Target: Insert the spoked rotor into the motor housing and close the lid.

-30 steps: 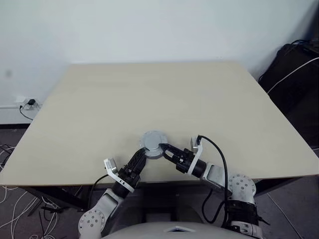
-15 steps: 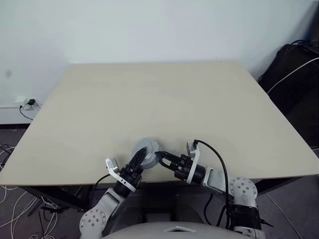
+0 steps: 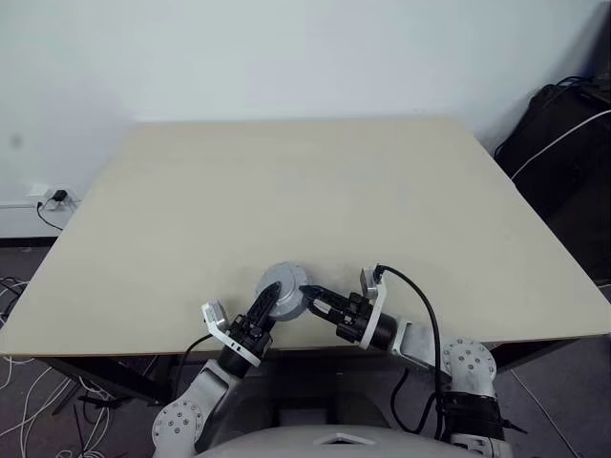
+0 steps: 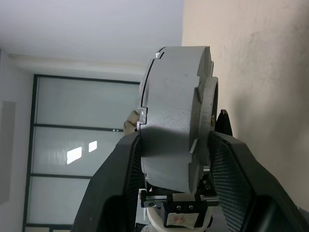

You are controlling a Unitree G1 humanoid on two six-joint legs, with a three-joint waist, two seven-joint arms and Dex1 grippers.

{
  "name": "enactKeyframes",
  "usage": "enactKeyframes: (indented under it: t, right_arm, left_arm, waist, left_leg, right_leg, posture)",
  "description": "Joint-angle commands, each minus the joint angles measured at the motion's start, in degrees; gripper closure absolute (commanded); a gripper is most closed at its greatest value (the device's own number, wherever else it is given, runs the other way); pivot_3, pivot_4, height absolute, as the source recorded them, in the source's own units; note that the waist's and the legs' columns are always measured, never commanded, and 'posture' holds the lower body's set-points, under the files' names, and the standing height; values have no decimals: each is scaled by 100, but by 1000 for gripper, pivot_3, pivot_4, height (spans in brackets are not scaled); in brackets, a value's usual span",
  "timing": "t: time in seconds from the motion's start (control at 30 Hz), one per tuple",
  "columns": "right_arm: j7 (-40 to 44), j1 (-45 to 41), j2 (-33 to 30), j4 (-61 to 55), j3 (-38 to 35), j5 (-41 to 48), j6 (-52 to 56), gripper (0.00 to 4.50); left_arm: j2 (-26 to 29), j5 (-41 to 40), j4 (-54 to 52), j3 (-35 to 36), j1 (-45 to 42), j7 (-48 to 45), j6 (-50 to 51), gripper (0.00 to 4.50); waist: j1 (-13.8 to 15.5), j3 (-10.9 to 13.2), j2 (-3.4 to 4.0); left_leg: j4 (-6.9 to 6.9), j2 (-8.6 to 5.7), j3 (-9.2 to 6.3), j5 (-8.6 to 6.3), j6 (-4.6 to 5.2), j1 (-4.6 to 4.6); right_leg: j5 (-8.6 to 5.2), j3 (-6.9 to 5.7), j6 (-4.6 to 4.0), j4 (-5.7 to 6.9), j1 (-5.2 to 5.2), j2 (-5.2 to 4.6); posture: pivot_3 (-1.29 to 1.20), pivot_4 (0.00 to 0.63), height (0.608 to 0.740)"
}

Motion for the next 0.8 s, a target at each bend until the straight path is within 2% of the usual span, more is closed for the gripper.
enactKeyframes:
  t: [0.03, 0.17, 0.3, 0.43, 0.67, 0.8]
  right_arm:
    - [115, -5, -52, -474, 201, -350, -328, 2378]
    - [182, 61, -123, -525, 258, -736, -654, 2378]
    - [265, 89, -224, -478, 221, -896, -751, 1358]
    - [269, 99, -270, -470, 150, -956, -833, 49]
    - [291, 109, -293, -520, 127, -1054, -939, 0]
    - [305, 135, -310, -675, 256, -1472, -1288, 0]
  left_arm:
    - [-428, 37, -269, -86, -88, 2, -113, 1837]
    - [-489, 22, -378, -50, -66, 24, -284, 1869]
    - [-515, 26, -474, -62, -41, 61, -469, 2407]
    - [-496, 3, -548, -35, -42, 114, -587, 2407]
    - [-458, -22, -633, 32, -142, 234, -781, 2407]
    - [-436, -101, -759, 221, -388, 443, -1019, 2407]
  waist:
    - [0, 0, 0]
    - [2, -1, -2]
    - [11, 2, -6]
    - [11, 3, -8]
    - [13, 3, -9]
    - [17, 3, -9]
  left_leg:
    - [0, 0, 0, 0, 0, 0]
    - [1, 0, 0, 0, 0, 0]
    - [4, -2, 2, 0, 0, 0]
    - [3, -1, 1, 0, 0, 0]
    - [5, -1, 1, 0, 0, -1]
    - [6, -1, 1, 0, 0, 0]
  right_leg:
    - [0, 0, 0, 0, 0, 0]
    - [0, 0, 1, 0, 0, 0]
    - [2, 1, 3, -1, 0, -2]
    - [1, 1, 2, 0, 0, -1]
    - [2, 1, 2, -1, 2, -1]
    - [2, 1, 3, 0, 2, 0]
  posture:
    - [0, 0, 740]
    - [0, 0, 740]
    - [0, 0, 740]
    - [0, 0, 740]
    - [0, 0, 740]
    - [0, 0, 740]
